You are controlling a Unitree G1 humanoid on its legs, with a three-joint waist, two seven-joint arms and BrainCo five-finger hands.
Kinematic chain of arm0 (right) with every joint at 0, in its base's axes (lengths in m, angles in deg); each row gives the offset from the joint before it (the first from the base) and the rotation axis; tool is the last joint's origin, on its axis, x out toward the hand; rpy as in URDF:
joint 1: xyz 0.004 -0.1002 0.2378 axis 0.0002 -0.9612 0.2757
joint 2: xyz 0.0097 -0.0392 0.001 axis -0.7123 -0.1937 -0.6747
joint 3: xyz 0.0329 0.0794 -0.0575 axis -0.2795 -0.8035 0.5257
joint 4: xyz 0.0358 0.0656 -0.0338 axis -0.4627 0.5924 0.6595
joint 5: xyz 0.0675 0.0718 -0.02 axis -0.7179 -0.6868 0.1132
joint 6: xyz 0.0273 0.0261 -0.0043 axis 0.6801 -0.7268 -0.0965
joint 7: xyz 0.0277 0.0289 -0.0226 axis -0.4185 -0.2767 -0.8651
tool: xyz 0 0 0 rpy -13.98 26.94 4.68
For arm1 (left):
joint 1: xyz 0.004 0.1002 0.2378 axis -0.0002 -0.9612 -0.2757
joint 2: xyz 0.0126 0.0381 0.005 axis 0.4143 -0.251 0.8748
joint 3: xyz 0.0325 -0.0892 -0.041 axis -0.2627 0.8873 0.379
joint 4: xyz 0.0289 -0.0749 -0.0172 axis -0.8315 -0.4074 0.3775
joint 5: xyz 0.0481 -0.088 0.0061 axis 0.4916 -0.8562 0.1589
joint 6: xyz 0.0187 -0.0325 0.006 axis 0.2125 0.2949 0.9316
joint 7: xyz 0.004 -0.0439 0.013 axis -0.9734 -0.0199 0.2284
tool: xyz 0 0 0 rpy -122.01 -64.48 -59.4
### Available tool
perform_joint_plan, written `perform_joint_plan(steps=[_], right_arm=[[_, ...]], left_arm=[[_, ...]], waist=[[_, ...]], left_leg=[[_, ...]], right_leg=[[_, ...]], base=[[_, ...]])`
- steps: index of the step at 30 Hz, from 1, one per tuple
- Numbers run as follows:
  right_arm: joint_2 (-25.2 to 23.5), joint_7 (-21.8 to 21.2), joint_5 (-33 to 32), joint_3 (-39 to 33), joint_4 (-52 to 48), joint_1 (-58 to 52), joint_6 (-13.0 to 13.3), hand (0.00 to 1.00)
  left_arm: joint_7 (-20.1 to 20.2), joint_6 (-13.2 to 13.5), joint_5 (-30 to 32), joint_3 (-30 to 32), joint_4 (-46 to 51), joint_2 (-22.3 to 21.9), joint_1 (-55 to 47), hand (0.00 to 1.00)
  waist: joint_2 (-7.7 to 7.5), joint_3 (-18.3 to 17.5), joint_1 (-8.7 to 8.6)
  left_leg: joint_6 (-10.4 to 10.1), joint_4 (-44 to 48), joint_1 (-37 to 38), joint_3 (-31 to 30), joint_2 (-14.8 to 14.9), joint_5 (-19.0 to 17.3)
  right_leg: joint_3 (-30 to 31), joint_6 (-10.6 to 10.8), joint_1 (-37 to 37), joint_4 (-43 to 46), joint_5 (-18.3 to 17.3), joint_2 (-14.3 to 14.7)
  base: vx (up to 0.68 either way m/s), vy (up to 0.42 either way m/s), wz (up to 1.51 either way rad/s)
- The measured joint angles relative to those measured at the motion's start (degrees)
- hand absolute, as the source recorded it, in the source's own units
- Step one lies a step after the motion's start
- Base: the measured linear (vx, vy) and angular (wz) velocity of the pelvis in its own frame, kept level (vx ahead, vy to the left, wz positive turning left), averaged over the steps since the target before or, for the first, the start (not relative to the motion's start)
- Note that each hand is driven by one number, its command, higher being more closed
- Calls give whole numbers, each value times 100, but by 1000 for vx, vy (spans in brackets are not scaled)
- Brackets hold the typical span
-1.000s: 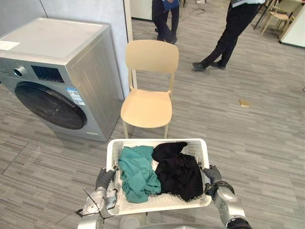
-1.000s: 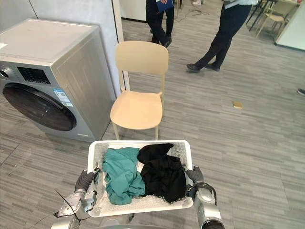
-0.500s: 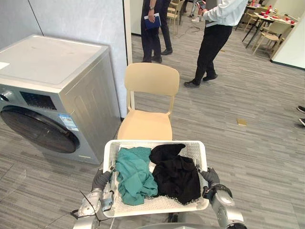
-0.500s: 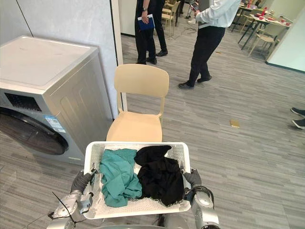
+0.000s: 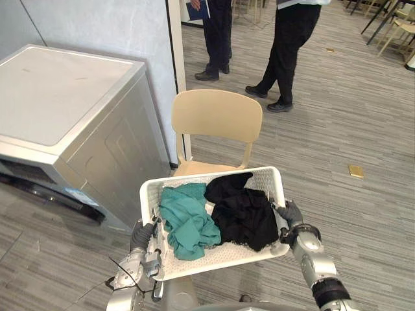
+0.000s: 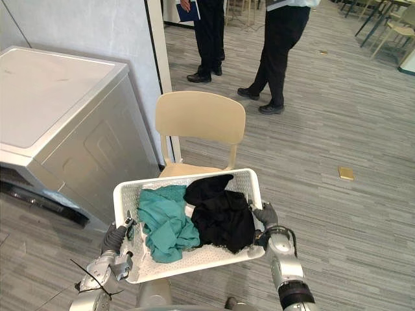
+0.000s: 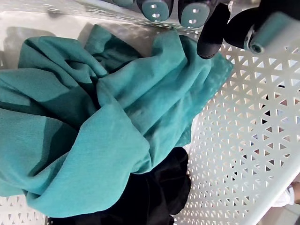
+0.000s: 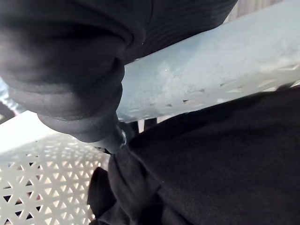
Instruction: Pick up the laundry basket with both hands and put the clothes into the washing machine.
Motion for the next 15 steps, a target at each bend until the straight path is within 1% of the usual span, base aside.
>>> perform_joint_plan(steps=[1,2,3,4,5,6,7,8,9,10,11,12,14,15], right_arm=[[-66,24,-8,-45,16,31,-2,100],[-227,59,-86,-112,12,71,-2,100],[-309,81,-102,-112,6,118,-2,100],[-398,153,-210,-114,6,242,-2,100],[-406,232,-299,-118,6,511,-1,100],[-389,252,-317,-130,8,692,-1,100],[-360,263,-353,-151,9,881,0,100],[-273,284,-434,-229,9,1274,22,100],[-202,325,-530,-291,10,1538,29,100],[-111,406,-600,-311,34,1862,31,100],[-60,423,-647,-314,75,2036,31,100],[59,466,-742,-336,203,2343,36,100],[223,541,-815,-450,363,2708,36,100],[336,610,-831,-534,472,3020,30,100]], left_arm=[[-8,3,1,-9,-25,-3,84,100],[-17,-25,1,-45,-13,334,321,100],[-17,-34,-11,-64,-9,525,410,100],[-38,-41,-49,-74,-3,738,631,100],[-139,-36,-56,-68,29,847,876,100],[-168,-34,-75,-60,86,900,1009,100],[-216,-34,-108,-54,168,950,1135,100],[-275,-11,-169,-68,286,1055,1478,100],[-335,22,-182,-93,313,1115,1757,100],[-421,41,-190,-112,312,1197,2113,100],[-467,41,-196,-122,311,1247,2270,100],[-527,41,-212,-192,250,1380,2588,100],[-652,47,-228,-384,32,1519,3143,100],[-749,54,-312,-561,-338,1666,3732,100]], waist=[[-27,47,-34],[-370,147,-26],[-481,182,-27],[-644,215,-14],[-629,278,15],[-693,345,24],[-662,448,46],[-592,634,100],[-558,718,137],[-529,820,154],[-527,904,156],[-526,1060,155],[-562,1220,168],[-591,1390,193]], left_leg=[[-539,116,-71,64,-62,-309],[-390,96,-95,141,-455,-337],[-315,121,-176,190,-589,-310],[-233,331,-339,186,-774,-340],[-138,584,-576,179,-909,-397],[-136,632,-613,186,-941,-398],[-133,665,-675,192,-962,-400],[-97,715,-868,184,-1019,-387],[-55,727,-1059,184,-1030,-359],[7,712,-1264,169,-1032,-306],[7,693,-1310,157,-1029,-263],[-22,646,-1381,116,-1019,-196],[-22,538,-1516,65,-1015,-56],[-34,475,-1617,49,-964,43]], right_leg=[[22,166,-24,138,-114,-100],[42,269,-199,289,-171,-494],[36,320,-241,264,-138,-608],[17,462,-209,78,33,-761],[0,543,-220,-141,235,-849],[-2,546,-210,-202,298,-887],[-1,565,-235,-237,345,-905],[-15,580,-335,-263,394,-918],[-18,582,-483,-273,395,-923],[-40,650,-631,-342,433,-914],[-42,677,-668,-375,463,-903],[-52,646,-747,-375,512,-873],[-92,633,-919,-337,559,-851],[-95,616,-1051,-316,606,-806]], base=[[181,594,-13],[118,448,14],[106,338,22],[88,333,28],[64,274,27],[-3,215,13],[-73,139,3],[-112,161,-1],[-176,122,0],[-192,63,0],[-187,45,2],[-201,25,5],[-162,3,4],[-98,-14,-7]])
